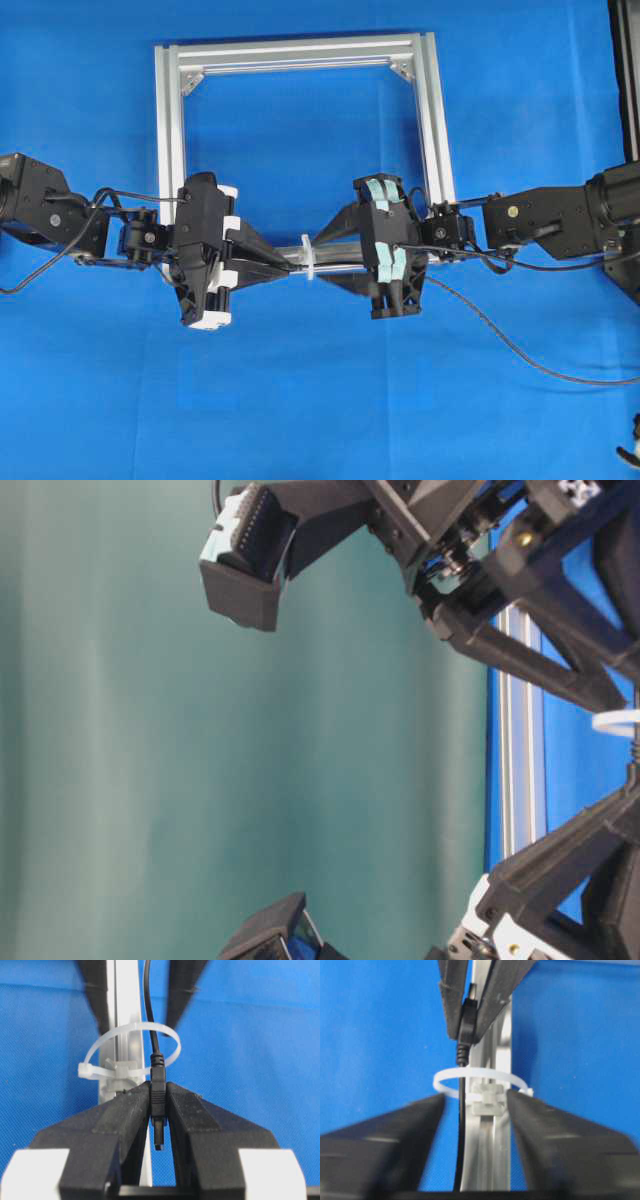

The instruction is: Insert the wire through the string loop located in the center.

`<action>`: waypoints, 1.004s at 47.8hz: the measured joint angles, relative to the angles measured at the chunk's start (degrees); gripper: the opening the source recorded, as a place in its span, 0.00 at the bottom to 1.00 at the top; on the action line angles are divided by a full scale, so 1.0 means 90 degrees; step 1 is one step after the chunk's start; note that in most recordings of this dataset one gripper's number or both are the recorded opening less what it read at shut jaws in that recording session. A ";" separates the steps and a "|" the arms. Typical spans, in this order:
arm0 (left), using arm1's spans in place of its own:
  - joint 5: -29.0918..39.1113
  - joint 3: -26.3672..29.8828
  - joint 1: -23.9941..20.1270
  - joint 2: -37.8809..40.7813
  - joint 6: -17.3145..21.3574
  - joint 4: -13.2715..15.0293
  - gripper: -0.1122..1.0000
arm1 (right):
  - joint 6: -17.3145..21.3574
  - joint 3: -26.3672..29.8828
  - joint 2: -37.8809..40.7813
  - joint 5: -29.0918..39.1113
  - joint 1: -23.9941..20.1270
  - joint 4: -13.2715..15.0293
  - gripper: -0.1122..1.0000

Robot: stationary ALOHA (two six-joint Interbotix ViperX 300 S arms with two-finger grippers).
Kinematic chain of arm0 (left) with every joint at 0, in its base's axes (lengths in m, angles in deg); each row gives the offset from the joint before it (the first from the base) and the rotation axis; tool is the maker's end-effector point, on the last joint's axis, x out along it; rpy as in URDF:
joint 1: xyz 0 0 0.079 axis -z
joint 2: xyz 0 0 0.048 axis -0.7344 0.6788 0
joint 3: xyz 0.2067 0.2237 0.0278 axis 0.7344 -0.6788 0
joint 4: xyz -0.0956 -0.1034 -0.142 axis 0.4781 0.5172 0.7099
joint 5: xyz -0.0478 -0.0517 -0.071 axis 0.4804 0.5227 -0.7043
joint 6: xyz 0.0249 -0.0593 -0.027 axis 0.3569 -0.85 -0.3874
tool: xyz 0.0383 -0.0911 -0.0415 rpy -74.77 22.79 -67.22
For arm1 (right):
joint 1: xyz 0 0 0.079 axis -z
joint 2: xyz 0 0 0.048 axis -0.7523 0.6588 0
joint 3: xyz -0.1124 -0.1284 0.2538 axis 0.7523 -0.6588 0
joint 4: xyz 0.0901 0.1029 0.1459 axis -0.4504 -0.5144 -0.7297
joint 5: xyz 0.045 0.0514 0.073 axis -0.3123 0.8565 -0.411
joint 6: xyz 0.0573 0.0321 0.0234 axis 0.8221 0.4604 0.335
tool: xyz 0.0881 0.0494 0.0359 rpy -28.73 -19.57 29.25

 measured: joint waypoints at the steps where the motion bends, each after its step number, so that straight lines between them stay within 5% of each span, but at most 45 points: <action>1: 0.0000 0.0000 0.0000 0.0000 0.0010 0.0000 0.18 | 0.0000 0.0000 0.0010 0.0010 0.0020 0.0000 0.69; 8: 0.0000 0.0000 0.0000 0.0000 0.0010 -0.0010 0.18 | 0.0000 0.0000 0.0000 0.0078 0.0020 0.0000 0.96; 30: 0.0000 -0.0078 0.0000 -0.0020 0.0010 0.0000 0.18 | -0.0010 0.0000 0.0000 0.0127 -0.0010 0.0000 0.97; 48: -0.0010 -0.1182 0.0059 -0.0986 0.0000 0.0000 0.18 | 0.0000 0.0000 0.0000 0.0137 -0.0029 0.0000 0.97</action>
